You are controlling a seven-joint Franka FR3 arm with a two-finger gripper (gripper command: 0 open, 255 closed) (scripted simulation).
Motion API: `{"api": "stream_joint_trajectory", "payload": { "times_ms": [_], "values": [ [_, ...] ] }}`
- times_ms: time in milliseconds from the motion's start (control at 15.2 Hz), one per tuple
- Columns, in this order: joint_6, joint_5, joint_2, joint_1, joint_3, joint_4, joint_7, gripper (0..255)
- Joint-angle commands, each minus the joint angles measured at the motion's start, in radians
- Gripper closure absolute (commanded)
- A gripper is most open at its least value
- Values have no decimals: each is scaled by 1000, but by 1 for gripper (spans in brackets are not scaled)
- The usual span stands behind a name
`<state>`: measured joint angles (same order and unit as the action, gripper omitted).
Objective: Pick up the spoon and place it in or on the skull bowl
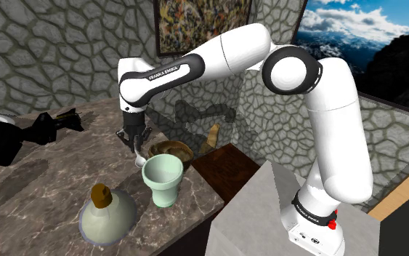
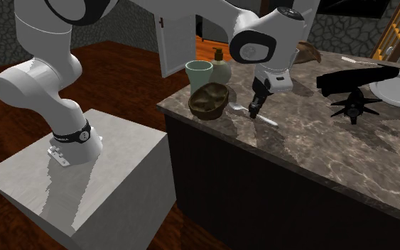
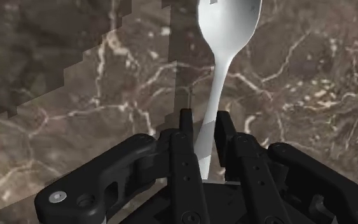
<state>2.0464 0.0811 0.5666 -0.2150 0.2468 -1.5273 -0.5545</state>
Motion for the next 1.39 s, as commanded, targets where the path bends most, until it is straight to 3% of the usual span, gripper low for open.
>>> {"api": "stream_joint_trajectory", "payload": {
  "times_ms": [0,396,1320],
  "values": [
    [1,1,2,-1,1,-1,0,255],
    [1,1,2,-2,1,0,0,255],
    [-154,6,-57,1,8,98,-20,255]
  ]
}}
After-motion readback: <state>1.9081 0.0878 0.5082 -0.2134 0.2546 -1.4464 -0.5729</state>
